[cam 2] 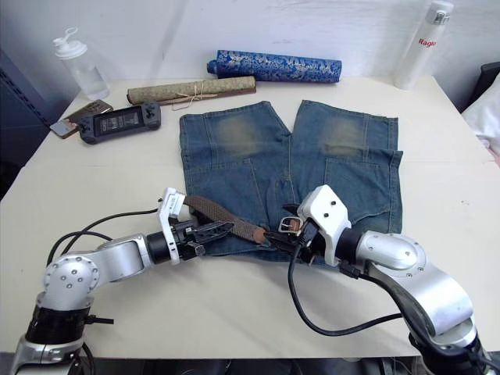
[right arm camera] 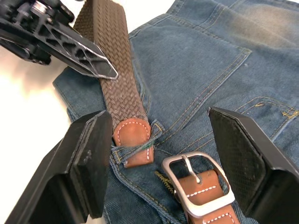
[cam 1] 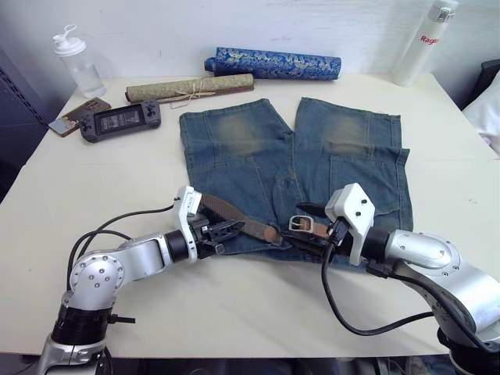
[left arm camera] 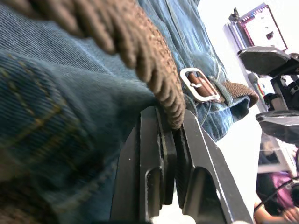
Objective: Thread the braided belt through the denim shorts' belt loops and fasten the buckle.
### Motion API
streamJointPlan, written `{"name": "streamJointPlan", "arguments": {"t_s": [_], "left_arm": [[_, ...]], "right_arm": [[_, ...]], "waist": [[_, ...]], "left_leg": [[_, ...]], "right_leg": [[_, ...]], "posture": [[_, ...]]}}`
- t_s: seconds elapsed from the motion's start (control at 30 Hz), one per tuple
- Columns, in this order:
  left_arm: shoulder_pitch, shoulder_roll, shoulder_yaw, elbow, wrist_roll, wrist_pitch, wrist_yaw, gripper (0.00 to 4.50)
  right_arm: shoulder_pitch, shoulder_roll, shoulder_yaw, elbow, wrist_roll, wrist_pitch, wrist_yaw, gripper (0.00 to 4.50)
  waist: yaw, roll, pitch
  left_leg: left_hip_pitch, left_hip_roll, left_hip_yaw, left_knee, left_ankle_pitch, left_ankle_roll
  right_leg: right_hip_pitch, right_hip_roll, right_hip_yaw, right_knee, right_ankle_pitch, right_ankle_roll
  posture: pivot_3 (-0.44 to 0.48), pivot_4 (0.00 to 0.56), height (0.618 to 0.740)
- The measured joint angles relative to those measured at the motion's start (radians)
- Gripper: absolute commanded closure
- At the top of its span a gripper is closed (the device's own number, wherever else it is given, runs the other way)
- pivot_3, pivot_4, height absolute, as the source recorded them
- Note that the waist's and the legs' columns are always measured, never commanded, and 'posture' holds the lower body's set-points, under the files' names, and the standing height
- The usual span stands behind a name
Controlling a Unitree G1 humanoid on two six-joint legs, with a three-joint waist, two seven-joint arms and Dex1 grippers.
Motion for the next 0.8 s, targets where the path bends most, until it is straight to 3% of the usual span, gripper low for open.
{"name": "streamJointPlan", "arguments": {"t_s": [0.2,0.37,0.6,0.8], "left_arm": [[-0.084,0.010,-0.114,0.098,0.257,-0.057,-0.237,4.50],[-0.115,-0.068,-0.155,0.128,0.396,-0.110,-0.331,4.50],[-0.086,-0.154,-0.177,0.099,0.417,-0.098,-0.476,4.50],[-0.085,-0.199,-0.171,0.108,0.446,-0.091,-0.486,4.50]], "right_arm": [[0.018,-0.002,0.003,0.003,-0.018,-0.021,0.000,1.01],[0.046,-0.003,0.008,0.004,-0.041,-0.043,0.000,1.01],[0.085,-0.026,0.035,0.038,-0.086,-0.099,0.018,1.01],[0.119,-0.062,0.018,0.049,-0.101,-0.154,0.058,1.01]], "waist": [[0.003,0.000,0.000],[0.016,0.001,0.000],[0.022,0.002,0.000],[0.020,0.002,0.001]], "left_leg": [[0.003,0.000,0.005,0.000,0.000,0.000],[0.006,-0.001,0.002,0.000,0.001,0.002],[0.004,-0.001,0.000,0.000,0.001,0.003],[0.004,-0.001,0.000,-0.001,0.001,0.003]], "right_leg": [[0.005,0.000,-0.001,-0.002,0.000,0.000],[0.014,-0.001,-0.004,-0.007,0.002,0.002],[0.013,-0.001,-0.004,-0.008,0.002,0.002],[0.012,0.000,-0.004,-0.009,0.002,0.003]], "posture": [[0.000,0.150,0.637],[0.000,0.150,0.637],[0.000,0.150,0.637],[0.000,0.150,0.637]]}}
